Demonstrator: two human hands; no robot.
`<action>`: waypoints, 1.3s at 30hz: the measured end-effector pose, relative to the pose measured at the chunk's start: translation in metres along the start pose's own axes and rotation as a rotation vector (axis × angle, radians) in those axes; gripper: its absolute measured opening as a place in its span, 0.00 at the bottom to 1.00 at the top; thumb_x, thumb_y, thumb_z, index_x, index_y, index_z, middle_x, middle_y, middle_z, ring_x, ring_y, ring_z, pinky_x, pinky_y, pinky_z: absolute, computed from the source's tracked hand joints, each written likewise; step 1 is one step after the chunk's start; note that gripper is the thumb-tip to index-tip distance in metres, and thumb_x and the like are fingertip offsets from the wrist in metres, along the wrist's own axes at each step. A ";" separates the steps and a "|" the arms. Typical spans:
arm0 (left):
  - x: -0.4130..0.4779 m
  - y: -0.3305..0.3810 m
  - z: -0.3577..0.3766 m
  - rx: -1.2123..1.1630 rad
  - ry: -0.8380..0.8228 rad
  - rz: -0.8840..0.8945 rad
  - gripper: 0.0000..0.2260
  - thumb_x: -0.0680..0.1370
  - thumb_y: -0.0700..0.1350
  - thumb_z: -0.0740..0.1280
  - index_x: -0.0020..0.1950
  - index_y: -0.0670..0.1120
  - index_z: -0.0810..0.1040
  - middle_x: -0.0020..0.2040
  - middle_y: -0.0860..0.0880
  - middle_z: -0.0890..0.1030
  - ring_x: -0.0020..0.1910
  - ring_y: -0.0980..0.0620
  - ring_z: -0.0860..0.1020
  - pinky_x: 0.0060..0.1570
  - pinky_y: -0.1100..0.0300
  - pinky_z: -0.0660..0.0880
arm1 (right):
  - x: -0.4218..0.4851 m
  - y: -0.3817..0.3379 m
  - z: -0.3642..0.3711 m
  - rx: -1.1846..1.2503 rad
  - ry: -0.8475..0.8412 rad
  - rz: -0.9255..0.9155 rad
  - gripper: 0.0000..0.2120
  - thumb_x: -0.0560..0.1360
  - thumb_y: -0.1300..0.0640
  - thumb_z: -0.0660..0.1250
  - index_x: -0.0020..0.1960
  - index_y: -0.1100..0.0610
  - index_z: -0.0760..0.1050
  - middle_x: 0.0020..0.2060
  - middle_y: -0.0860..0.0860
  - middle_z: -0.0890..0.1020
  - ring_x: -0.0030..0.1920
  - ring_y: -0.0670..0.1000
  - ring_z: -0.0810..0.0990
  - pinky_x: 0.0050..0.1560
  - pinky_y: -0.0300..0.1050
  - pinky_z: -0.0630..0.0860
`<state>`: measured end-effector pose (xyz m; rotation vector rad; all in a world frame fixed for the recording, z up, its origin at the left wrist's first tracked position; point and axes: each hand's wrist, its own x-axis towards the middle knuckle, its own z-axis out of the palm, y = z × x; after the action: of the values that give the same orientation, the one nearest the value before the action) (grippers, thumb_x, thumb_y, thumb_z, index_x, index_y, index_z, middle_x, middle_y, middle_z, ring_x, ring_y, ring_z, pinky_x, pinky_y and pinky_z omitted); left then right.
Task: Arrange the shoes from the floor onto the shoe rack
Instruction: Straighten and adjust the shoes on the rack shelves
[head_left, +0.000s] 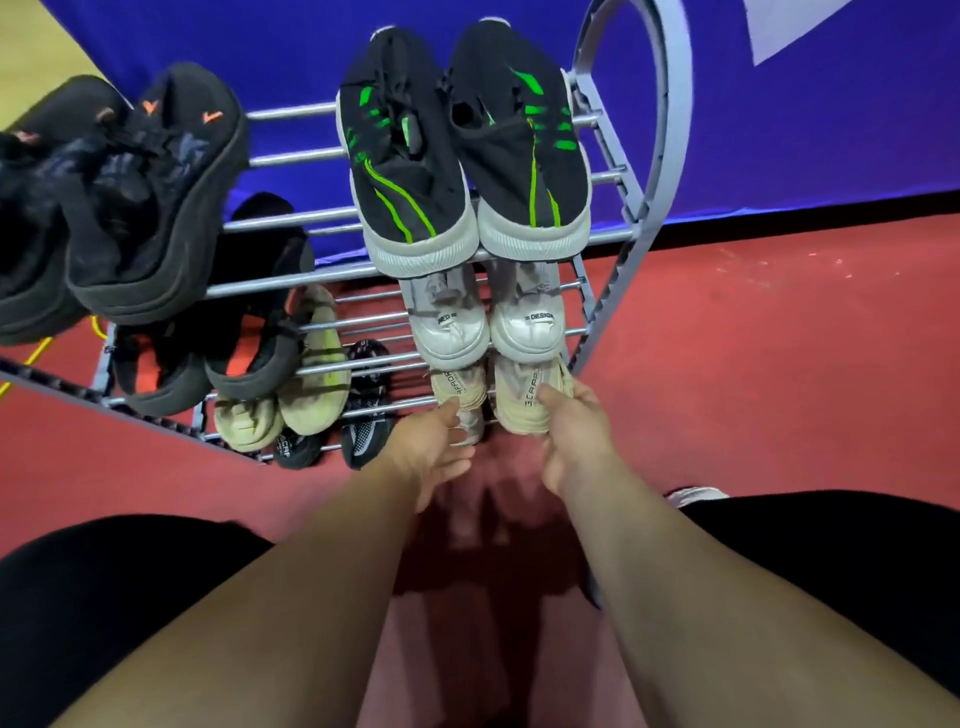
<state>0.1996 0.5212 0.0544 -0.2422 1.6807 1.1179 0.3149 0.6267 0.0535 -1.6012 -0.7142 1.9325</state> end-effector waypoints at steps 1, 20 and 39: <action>0.006 0.001 -0.003 -0.020 0.014 -0.006 0.19 0.83 0.56 0.65 0.64 0.42 0.76 0.56 0.46 0.82 0.52 0.47 0.84 0.48 0.54 0.82 | 0.006 -0.001 0.005 0.004 -0.004 -0.011 0.15 0.77 0.64 0.70 0.62 0.53 0.76 0.53 0.56 0.86 0.45 0.53 0.85 0.41 0.44 0.82; 0.069 -0.003 0.003 -0.337 0.033 -0.045 0.12 0.82 0.42 0.69 0.63 0.38 0.78 0.54 0.42 0.83 0.55 0.48 0.83 0.56 0.56 0.81 | 0.051 0.042 0.011 0.063 0.102 0.155 0.21 0.78 0.65 0.71 0.68 0.52 0.74 0.58 0.52 0.85 0.55 0.55 0.86 0.57 0.52 0.84; 0.072 -0.001 0.006 -0.438 0.000 -0.050 0.13 0.81 0.41 0.70 0.64 0.36 0.78 0.53 0.41 0.85 0.52 0.47 0.85 0.50 0.58 0.84 | 0.048 0.028 0.036 0.064 0.091 0.062 0.23 0.80 0.63 0.70 0.73 0.53 0.73 0.57 0.50 0.84 0.53 0.50 0.85 0.47 0.38 0.83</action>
<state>0.1737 0.5506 -0.0067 -0.5572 1.4049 1.4387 0.2696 0.6369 0.0057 -1.6780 -0.5658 1.8931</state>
